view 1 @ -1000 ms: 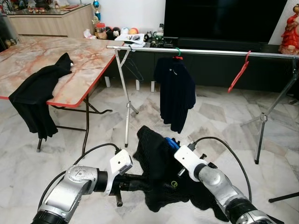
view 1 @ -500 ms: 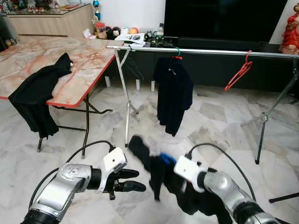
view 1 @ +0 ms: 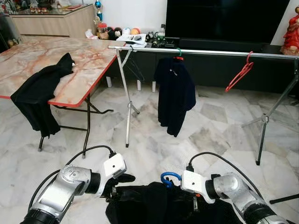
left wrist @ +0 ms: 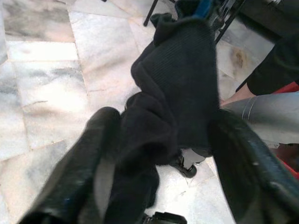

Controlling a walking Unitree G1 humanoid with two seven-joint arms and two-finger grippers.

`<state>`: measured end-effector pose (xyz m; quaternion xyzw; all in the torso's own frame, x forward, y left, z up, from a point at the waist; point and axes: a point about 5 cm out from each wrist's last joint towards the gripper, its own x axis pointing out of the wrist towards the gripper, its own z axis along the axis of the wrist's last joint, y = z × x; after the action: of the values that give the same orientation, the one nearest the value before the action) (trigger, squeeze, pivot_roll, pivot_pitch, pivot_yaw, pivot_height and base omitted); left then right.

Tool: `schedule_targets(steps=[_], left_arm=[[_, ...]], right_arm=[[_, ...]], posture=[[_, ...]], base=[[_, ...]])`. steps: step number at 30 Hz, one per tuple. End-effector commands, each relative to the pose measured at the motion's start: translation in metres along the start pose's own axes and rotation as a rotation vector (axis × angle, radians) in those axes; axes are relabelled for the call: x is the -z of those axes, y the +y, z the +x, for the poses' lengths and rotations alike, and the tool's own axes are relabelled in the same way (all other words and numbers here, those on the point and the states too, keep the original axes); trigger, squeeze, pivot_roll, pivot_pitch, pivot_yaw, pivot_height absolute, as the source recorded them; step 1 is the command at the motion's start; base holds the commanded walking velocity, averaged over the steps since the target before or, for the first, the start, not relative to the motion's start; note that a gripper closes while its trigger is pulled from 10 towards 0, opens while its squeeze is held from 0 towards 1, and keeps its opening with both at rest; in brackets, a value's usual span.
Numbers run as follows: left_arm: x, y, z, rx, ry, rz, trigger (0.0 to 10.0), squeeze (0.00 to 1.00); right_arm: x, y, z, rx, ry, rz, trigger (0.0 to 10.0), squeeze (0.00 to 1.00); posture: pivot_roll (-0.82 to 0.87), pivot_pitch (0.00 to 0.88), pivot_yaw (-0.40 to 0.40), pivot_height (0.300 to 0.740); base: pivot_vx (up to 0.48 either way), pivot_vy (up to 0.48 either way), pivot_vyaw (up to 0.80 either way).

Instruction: Hang hanger

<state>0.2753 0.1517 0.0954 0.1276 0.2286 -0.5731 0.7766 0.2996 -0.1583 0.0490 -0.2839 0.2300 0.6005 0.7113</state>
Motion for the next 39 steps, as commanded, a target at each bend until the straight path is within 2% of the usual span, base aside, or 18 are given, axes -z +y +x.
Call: schedule_targets(steps=[1,5,6,8,9,17,34,35,36,37,39], left_arm=[[-0.003,0.003,0.003,0.001,0.026,0.029,10.0,1.0],[-0.007,0.005,0.007,-0.014,0.015,0.047,10.0,1.0],[-0.008,0.005,0.008,-0.017,0.012,0.048,10.0,0.57],[-0.008,0.007,0.009,-0.026,0.009,0.051,10.0,0.57],[-0.009,0.007,0.011,-0.02,0.005,0.051,10.0,0.0],[-0.013,0.005,0.017,0.023,0.007,0.063,10.0,0.0],[-0.015,0.007,0.02,0.033,-0.006,0.06,10.0,0.0],[-0.015,0.006,0.021,0.04,-0.011,0.057,3.6,0.0],[-0.016,0.005,0.022,0.044,-0.015,0.054,0.5,0.0],[-0.016,0.004,0.023,0.051,-0.021,0.049,0.0,0.0],[-0.016,0.004,0.024,0.053,-0.022,0.048,0.0,0.0]], right_arm=[[-0.019,-0.009,-0.003,0.003,-0.08,-0.056,10.0,0.0],[-0.025,-0.007,-0.004,-0.035,-0.113,-0.073,10.0,0.0],[-0.026,-0.007,-0.005,-0.042,-0.118,-0.076,10.0,0.0],[-0.027,-0.007,-0.005,-0.05,-0.13,-0.079,10.0,0.0],[-0.029,-0.007,-0.005,-0.056,-0.139,-0.079,10.0,0.0],[-0.046,-0.008,-0.001,-0.108,-0.194,-0.094,10.0,0.0],[-0.069,-0.012,0.011,-0.127,-0.246,-0.084,10.0,0.0],[-0.069,-0.012,0.011,-0.126,-0.249,-0.082,10.0,0.0],[-0.07,-0.012,0.011,-0.125,-0.251,-0.081,10.0,0.0],[-0.07,-0.013,0.01,-0.12,-0.257,-0.077,10.0,0.0],[-0.071,-0.013,0.01,-0.117,-0.26,-0.075,10.0,0.0]], posture=[[0.13,0.0,-0.003,0.74],[0.12,0.0,-0.004,0.74],[0.12,0.0,-0.004,0.74],[0.12,0.0,-0.004,0.74],[0.12,0.0,-0.004,0.74],[0.12,0.0,-0.003,0.74],[0.13,0.0,-0.006,0.74],[0.13,0.0,-0.006,0.74],[0.13,0.0,-0.006,0.74],[0.13,0.0,-0.006,0.74],[0.13,0.0,-0.006,0.74]], base=[[0.0,0.0,0.0],[0.0,0.0,0.0],[0.0,0.0,0.0],[0.0,0.0,0.0],[0.0,0.0,0.0],[0.0,0.0,0.0],[0.0,0.0,0.0],[0.0,0.0,0.0],[0.0,0.0,0.0],[0.0,0.0,0.0],[0.0,0.0,0.0]])
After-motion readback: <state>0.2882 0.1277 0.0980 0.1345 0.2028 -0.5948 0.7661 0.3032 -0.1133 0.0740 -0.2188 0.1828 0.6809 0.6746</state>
